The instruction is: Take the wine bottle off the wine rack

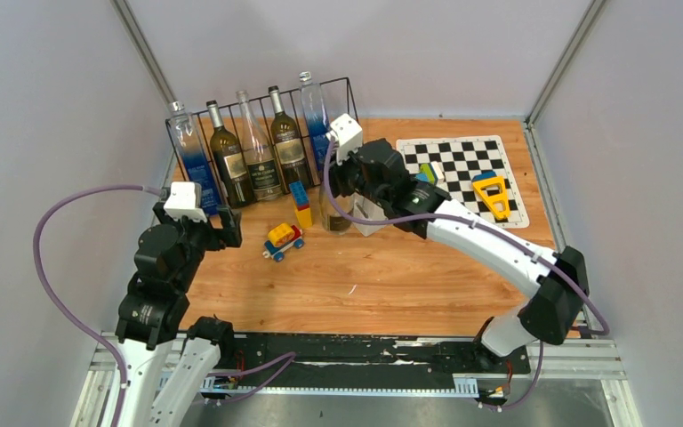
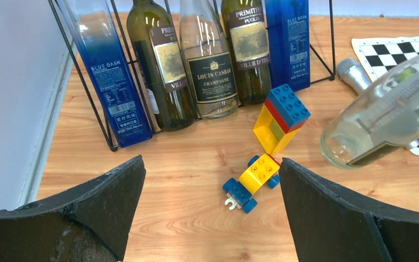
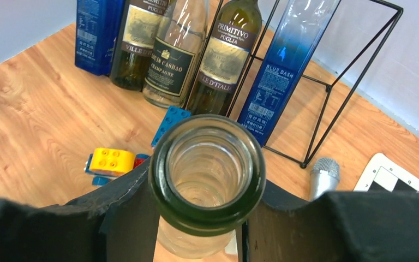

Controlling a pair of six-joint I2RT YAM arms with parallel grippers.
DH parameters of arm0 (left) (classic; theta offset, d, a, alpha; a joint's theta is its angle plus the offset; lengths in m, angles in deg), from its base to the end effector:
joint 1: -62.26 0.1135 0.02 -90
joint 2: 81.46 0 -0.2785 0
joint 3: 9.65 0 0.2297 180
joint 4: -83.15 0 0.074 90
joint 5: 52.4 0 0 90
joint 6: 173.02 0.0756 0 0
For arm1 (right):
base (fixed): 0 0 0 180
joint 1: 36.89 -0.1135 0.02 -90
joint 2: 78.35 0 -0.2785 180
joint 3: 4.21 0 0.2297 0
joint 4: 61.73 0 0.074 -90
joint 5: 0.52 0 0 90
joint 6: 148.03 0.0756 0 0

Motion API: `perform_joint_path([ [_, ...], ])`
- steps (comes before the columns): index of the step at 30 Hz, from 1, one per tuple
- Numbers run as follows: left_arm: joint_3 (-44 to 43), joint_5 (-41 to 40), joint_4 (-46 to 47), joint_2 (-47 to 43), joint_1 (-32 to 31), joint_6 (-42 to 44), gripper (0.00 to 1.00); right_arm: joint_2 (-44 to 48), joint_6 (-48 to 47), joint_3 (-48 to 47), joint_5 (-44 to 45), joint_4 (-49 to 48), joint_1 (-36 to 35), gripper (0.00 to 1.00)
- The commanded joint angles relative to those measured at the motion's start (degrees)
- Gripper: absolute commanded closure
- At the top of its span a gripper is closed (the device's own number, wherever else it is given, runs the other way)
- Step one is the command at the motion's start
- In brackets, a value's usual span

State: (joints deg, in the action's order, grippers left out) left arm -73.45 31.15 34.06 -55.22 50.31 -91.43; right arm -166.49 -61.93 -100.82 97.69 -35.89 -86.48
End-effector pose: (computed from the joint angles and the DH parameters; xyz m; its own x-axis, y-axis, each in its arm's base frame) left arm 0.0980 -0.0121 0.3469 -0.2078 -0.1046 -0.9726 0.0684 0.9903 -0.1211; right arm 0.2547 0.2825 0.3813 -0.1478 -0.2775 -0.9493 -0.6769 0.7282 -0.1074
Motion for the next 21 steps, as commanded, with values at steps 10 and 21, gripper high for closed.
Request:
perform_joint_path([
  [10, 0.1, 1.5, 2.1, 2.0, -0.1, 0.8, 0.0, 18.4, 8.1, 9.0, 6.4, -2.5, -2.1, 1.0],
  [21, 0.2, 2.0, 2.4, 2.4, -0.1, 0.8, 0.0, 28.4, 11.1, 16.1, 11.3, 4.5, -2.1, 1.0],
])
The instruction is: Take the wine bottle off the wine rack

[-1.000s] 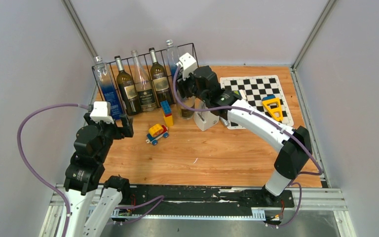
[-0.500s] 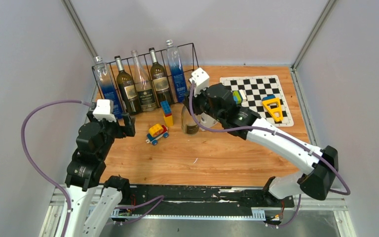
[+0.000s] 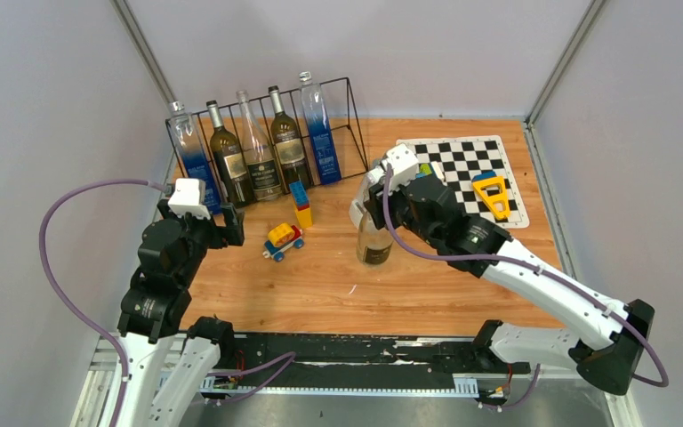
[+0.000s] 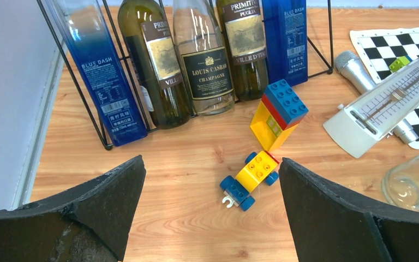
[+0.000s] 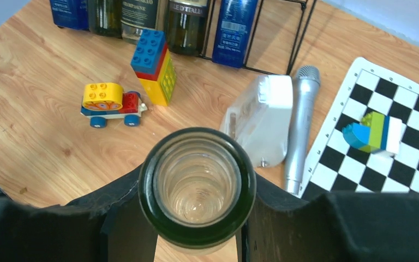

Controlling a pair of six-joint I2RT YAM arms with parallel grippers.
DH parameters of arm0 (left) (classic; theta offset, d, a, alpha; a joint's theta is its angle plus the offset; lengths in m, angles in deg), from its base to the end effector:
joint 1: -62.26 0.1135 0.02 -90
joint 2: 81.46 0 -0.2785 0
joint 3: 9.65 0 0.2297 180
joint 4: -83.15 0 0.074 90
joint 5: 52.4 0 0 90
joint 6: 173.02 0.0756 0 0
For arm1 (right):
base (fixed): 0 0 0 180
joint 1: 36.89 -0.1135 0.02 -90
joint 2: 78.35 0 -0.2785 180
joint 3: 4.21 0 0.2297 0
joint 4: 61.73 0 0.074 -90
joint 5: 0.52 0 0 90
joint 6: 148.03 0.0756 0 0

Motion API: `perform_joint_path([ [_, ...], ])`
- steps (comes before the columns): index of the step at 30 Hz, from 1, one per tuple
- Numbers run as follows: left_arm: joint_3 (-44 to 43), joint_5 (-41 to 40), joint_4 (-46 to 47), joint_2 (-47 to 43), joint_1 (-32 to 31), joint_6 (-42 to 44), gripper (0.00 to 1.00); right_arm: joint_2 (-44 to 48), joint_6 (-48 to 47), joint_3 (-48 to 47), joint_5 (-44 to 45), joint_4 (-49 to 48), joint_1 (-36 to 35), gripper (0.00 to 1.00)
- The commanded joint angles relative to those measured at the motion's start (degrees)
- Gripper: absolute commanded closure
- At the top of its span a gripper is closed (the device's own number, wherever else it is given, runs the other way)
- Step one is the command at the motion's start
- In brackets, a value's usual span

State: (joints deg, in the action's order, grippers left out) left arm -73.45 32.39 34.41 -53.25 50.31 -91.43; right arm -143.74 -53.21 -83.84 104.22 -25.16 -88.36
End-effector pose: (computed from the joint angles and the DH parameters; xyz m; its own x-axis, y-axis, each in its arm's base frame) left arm 0.1059 -0.0154 0.3449 -0.2377 -0.0986 -0.9663 0.0859 0.9888 -0.1220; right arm 0.1787 0.1936 0.3673 -0.2871 -0.2301 -0.9299 -0.5879 0.8087 -0.0186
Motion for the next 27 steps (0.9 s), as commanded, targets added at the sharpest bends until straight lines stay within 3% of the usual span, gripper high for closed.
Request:
perform_joint_path([
  [1, 0.2, 0.8, 2.0, 0.4, -0.1, 0.8, 0.0, 6.2, 2.5, -0.4, 6.3, -5.6, -0.2, 1.0],
  [10, 0.2, 1.1, 2.0, 0.9, -0.1, 0.9, 0.0, 7.4, 6.9, 3.5, 17.1, -0.4, 1.0, 1.0],
  [16, 0.2, 1.1, 1.8, 0.8, -0.1, 1.0, 0.0, 8.7, 12.1, 4.6, 16.0, 3.4, 11.3, 1.0],
  [27, 0.2, 1.2, 1.9, 0.8, -0.1, 1.0, 0.0, 12.1, 10.8, 7.1, 17.7, 6.2, 24.2, 1.0],
])
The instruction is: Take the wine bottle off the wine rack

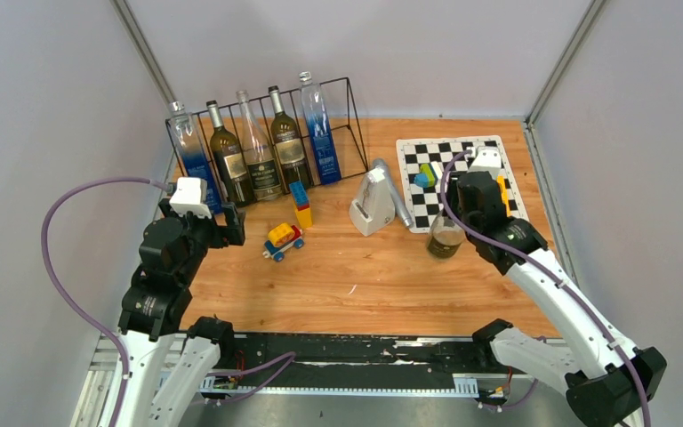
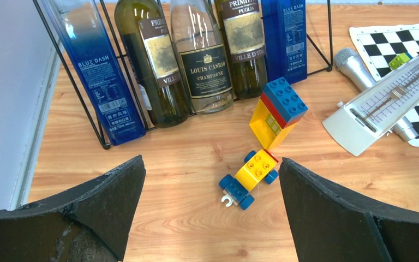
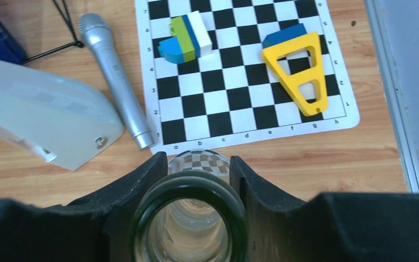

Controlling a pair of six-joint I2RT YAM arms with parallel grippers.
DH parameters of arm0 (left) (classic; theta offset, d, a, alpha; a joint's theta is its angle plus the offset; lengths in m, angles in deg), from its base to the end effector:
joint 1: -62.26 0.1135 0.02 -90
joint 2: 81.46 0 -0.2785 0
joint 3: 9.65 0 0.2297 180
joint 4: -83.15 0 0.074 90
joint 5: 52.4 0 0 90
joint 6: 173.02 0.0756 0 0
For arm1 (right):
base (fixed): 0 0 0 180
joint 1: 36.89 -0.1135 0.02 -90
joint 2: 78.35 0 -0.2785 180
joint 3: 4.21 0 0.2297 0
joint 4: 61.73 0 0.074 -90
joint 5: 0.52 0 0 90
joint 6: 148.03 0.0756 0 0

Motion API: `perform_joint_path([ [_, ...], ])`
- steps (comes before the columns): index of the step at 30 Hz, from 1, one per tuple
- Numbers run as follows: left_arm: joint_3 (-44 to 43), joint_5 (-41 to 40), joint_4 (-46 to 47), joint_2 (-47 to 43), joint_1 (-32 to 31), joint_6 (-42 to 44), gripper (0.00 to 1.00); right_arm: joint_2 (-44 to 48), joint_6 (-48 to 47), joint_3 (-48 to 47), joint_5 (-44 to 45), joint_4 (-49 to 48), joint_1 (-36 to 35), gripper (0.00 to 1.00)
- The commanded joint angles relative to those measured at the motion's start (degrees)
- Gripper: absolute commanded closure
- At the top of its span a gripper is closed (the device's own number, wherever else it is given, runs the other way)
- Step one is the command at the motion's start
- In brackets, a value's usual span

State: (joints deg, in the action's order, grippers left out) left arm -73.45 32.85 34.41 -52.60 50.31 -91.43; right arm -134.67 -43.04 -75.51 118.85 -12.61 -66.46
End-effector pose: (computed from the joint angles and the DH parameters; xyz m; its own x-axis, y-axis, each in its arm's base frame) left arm 0.1083 -0.0165 0.3439 -0.2495 -0.0962 -0.9636 0.0922 0.9882 -0.1225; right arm 0.1951 0.0680 0.3261 -0.4914 -0.0197 -0.8707 0.0519 0.9973 -0.0518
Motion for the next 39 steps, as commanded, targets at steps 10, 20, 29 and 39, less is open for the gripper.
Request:
perform_joint_path([
  [10, 0.2, 1.0, 1.9, 0.1, -0.1, 1.0, 0.0, 3.0, 3.0, -0.6, 0.7, -4.0, 10.5, 1.0],
  [20, 0.2, 1.1, 1.9, 0.3, -0.1, 1.1, 0.0, 1.7, 2.9, -0.8, 4.7, -2.0, 11.0, 1.0],
  [29, 0.2, 1.2, 2.0, 0.4, -0.1, 1.1, 0.0, 1.6, 3.5, -1.1, 5.5, -0.5, 14.4, 0.99],
  [39, 0.2, 1.0, 1.9, 0.2, -0.1, 1.1, 0.0, 0.8, 3.8, -1.5, 2.4, 0.3, 14.6, 0.57],
])
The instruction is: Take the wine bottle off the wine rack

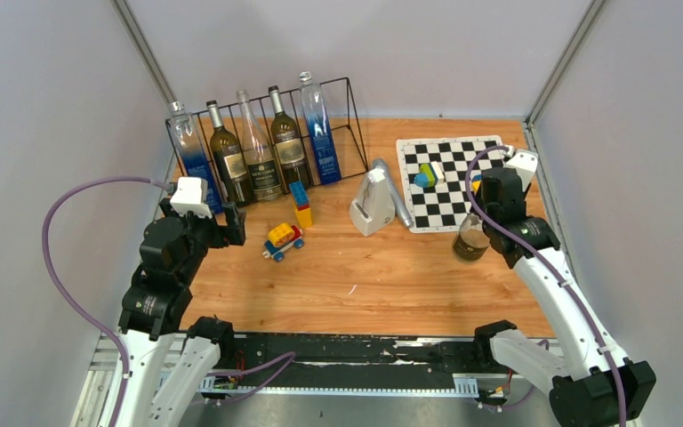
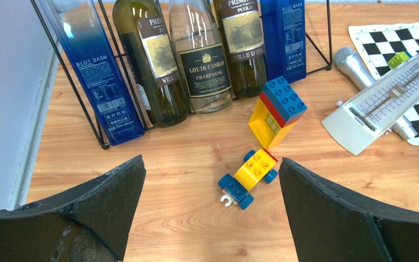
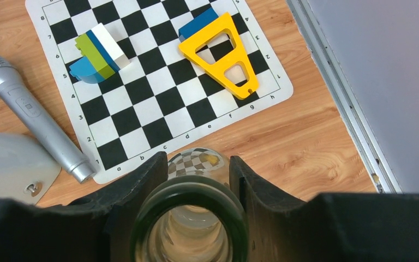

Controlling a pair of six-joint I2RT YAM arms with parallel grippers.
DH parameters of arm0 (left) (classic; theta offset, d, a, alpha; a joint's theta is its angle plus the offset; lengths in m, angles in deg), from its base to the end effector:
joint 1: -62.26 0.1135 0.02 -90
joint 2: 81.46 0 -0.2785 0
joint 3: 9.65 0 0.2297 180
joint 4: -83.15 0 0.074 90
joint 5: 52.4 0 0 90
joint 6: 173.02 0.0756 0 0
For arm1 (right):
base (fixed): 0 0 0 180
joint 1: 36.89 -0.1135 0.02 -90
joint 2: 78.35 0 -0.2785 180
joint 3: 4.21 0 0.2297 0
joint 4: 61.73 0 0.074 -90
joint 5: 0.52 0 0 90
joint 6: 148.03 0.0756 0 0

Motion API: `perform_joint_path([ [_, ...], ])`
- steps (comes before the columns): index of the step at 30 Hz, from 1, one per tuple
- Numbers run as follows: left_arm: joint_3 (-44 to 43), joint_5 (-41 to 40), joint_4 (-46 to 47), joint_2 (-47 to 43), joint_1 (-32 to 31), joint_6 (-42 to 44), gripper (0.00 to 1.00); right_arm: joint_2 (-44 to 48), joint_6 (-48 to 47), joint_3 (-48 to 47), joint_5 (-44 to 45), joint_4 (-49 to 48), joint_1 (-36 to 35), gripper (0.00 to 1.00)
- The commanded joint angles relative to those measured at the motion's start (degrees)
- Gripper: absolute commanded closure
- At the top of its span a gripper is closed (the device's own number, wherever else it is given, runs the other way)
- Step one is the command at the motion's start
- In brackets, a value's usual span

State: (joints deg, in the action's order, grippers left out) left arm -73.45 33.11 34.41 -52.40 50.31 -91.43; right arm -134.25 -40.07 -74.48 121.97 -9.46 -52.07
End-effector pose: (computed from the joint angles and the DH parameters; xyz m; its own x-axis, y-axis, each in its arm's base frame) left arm 0.1091 -0.0170 0.3435 -0.2535 -0.0954 -0.9626 0.0961 0.9877 -0.1232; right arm 0.1989 0.0119 0.3165 -0.5059 0.1322 -0.8524 0.3618 0.9296 -0.0706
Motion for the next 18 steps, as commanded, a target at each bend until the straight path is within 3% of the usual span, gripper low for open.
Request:
perform_joint_path([
  [1, 0.2, 0.9, 1.9, 0.0, -0.1, 1.2, 0.0, 0.4, 0.9, -2.6, -0.9, -2.7, 0.2, 0.56],
  [4, 0.2, 1.0, 1.9, 0.0, -0.1, 1.2, 0.0, 0.1, 0.9, -2.8, -0.9, -2.4, 0.2, 0.5],
  [6, 0.2, 1.0, 1.9, -0.1, -0.1, 1.3, 0.0, -0.3, 0.9, -3.0, -0.8, -2.0, 0.2, 0.38],
  [10, 0.2, 1.0, 2.0, -0.1, -0.1, 1.3, 0.0, -0.4, 1.0, -3.3, -0.6, -1.5, 0.2, 0.24],
  [18, 0.2, 1.1, 2.0, -0.1, -0.1, 1.3, 0.0, -0.1, -0.1, -9.0, -1.4, 1.9, 0.2, 0.08],
])
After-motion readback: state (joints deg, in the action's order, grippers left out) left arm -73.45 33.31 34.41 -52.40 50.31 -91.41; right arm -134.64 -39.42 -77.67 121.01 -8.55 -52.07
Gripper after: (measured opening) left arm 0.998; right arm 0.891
